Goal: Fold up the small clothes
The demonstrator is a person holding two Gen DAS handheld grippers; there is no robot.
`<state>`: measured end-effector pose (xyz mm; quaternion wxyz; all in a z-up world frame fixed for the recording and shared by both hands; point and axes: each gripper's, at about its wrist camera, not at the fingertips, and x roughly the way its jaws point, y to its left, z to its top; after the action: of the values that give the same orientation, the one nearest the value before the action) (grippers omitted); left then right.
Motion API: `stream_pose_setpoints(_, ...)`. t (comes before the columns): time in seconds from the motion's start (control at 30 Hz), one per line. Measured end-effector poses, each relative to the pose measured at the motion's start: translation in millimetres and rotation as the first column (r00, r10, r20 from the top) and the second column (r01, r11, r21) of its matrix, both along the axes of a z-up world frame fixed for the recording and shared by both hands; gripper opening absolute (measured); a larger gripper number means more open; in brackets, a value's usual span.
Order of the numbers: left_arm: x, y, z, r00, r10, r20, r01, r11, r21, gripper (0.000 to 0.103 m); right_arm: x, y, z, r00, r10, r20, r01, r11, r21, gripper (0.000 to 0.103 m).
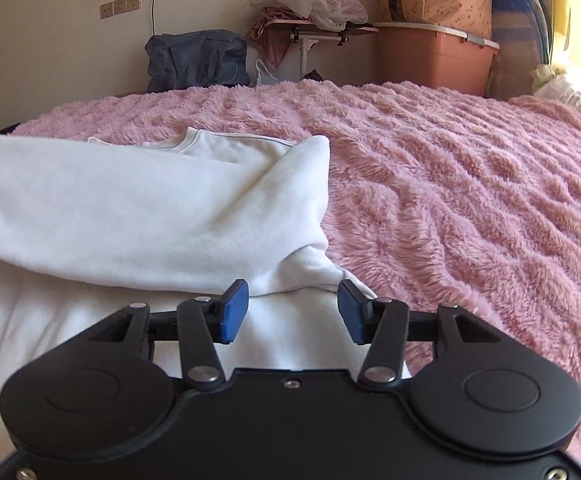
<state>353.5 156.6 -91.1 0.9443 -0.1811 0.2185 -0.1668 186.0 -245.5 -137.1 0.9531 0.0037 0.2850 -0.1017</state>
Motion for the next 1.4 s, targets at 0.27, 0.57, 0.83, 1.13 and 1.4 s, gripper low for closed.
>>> stream_pose_setpoints(0.27, 19.6, 18.4, -61.9, 0.972, 0.079, -0.222, -0.079, 0.997, 0.011, 0.005, 15.6, 11.0, -11.0, 0.997, 0.007, -0.072, -0.020, 0.985, -0.172, 0.055)
stream_pose_setpoints(0.57, 21.1, 49.0, -66.9, 0.926, 0.181, -0.331, -0.196, 0.980, -0.013, 0.041, 21.2, 3.3, -12.6, 0.984, -0.140, -0.114, 0.109, 0.963, -0.247, 0.054)
stream_pose_setpoints(0.83, -1.2, 67.5, -50.4, 0.928, 0.179, -0.327, -0.203, 0.978, -0.040, 0.045, 21.7, 25.3, -15.6, 0.997, -0.009, -0.074, -0.016, 0.946, -0.325, 0.056)
stream_pose_setpoints(1.13, 8.1, 35.6, -61.0, 0.934, 0.125, -0.335, -0.141, 0.990, -0.022, 0.045, 29.6, 38.4, -11.8, 0.996, 0.052, -0.074, -0.078, 0.907, -0.414, 0.006)
stream_pose_setpoints(1.4, 13.3, 28.3, -77.8, 0.919, 0.135, -0.370, -0.133, 0.991, 0.032, 0.045, 31.1, 22.0, -27.0, 0.992, -0.036, -0.122, -0.015, 0.922, -0.388, 0.005)
